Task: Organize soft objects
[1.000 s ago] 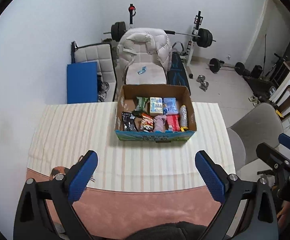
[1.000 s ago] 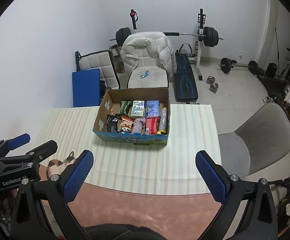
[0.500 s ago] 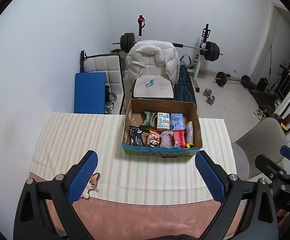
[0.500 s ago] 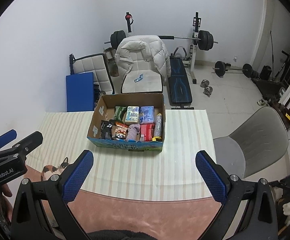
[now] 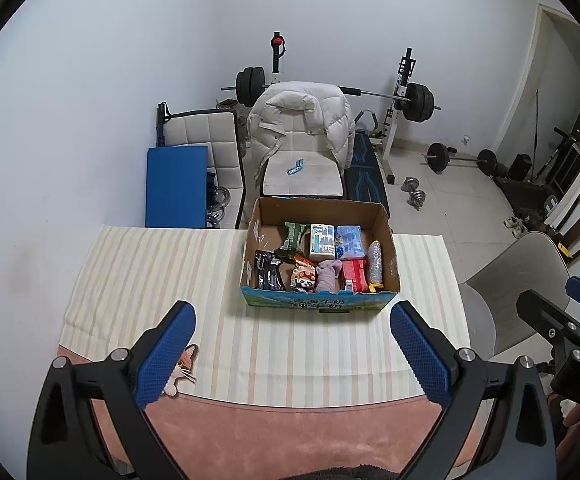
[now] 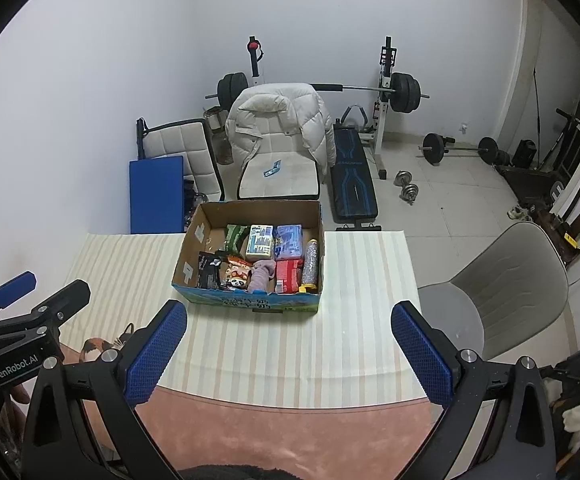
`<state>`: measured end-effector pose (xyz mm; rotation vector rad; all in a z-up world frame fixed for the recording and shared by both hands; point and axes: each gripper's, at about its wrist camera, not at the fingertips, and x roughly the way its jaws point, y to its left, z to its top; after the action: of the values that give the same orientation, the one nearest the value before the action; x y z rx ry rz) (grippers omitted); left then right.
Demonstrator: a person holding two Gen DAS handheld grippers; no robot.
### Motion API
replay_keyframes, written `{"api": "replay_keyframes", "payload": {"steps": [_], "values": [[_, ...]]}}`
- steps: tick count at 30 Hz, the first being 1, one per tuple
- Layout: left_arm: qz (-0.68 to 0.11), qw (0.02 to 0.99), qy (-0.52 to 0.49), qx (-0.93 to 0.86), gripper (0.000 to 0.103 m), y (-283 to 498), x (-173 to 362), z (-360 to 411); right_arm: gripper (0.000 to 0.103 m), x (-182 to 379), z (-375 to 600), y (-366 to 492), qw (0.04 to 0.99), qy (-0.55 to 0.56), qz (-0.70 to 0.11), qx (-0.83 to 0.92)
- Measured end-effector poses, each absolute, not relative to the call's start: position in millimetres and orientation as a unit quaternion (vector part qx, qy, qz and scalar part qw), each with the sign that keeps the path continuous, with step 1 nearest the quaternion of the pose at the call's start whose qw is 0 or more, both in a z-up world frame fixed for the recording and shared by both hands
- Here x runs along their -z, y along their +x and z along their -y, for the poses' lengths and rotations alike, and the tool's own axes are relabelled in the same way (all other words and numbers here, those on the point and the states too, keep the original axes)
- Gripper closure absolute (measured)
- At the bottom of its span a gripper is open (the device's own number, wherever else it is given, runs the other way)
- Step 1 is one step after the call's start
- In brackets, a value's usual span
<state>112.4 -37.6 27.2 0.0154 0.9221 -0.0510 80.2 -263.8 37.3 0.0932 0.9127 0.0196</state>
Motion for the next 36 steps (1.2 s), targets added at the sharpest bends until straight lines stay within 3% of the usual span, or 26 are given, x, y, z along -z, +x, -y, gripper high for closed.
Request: {"api": "replay_keyframes", "payload": {"steps": [36], "values": [[-0.426, 0.904, 0.007, 0.032, 0.003, 103, -44, 37, 0.000, -60, 264, 75, 0.904, 0.036, -0.426, -0.015]]}}
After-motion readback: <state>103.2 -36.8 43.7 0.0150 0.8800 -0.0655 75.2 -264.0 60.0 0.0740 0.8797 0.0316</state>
